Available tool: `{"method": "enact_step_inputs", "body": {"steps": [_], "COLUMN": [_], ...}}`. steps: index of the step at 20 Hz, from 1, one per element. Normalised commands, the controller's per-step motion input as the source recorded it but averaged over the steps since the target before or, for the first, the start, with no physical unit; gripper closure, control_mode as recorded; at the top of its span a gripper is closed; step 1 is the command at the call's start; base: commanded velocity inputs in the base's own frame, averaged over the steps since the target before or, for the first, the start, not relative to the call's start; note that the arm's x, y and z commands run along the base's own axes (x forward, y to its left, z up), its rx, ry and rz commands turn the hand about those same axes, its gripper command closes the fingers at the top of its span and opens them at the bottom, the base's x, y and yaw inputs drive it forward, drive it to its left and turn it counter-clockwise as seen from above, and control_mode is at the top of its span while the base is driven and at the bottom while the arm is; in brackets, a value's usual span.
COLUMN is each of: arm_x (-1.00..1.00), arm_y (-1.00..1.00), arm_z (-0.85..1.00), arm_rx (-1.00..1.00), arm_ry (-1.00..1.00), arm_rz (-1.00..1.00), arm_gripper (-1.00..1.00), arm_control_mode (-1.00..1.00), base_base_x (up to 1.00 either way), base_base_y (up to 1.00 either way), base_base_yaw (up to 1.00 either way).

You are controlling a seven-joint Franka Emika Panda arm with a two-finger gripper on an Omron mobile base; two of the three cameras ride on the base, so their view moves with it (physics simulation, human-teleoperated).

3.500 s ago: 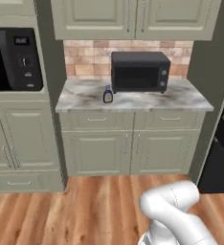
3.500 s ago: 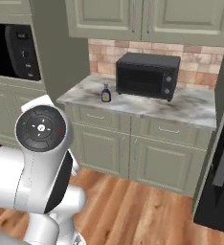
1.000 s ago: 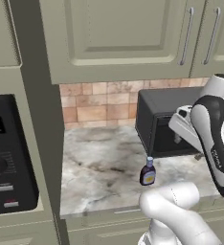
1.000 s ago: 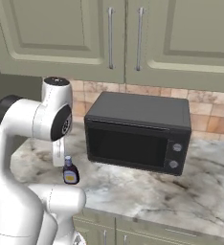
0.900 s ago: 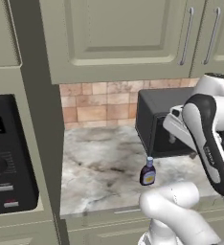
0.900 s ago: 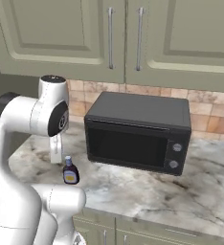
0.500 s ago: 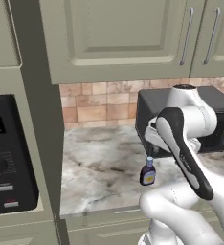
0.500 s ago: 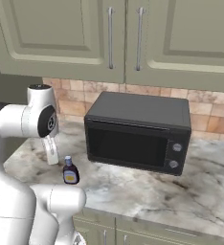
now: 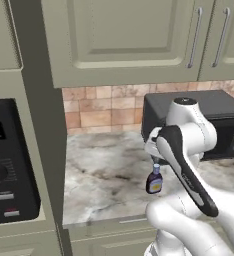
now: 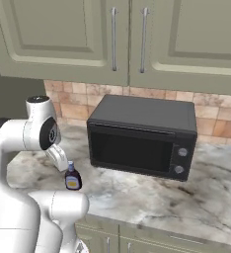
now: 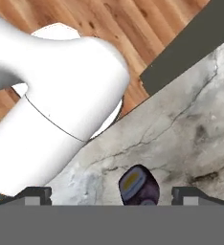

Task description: Place the condiment bottle and condiment bottle from the counter to the top shelf of the fridge. If the existing items in the fridge are on the top shelf, move them to other shelves.

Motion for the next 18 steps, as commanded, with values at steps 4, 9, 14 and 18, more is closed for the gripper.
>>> {"method": "enact_step_inputs", "body": {"steps": [4, 9, 14, 18], "arm_x": [0.24, 0.17, 0.22, 0.40], "arm_y": [0.11, 0.10, 0.04, 0.08], "arm_z": [-0.24, -0.41, -0.39, -0.34], "arm_rx": [-0.16, -0.17, -0.04, 0.00], "arm_ry": [-0.03, 0.00, 0.00, 0.00], "arm_rz": [0.16, 0.06, 0.01, 0.00], "arm_gripper": [-1.00, -1.00, -1.00, -1.00], "arm_control_mode": [-1.00, -1.00, -1.00, -1.00], "base_base_x": [0.00, 0.00, 0.00, 0.00], "base_base_y": [0.00, 0.00, 0.00, 0.00], "base_base_yaw": [0.00, 0.00, 0.00, 0.00]}}
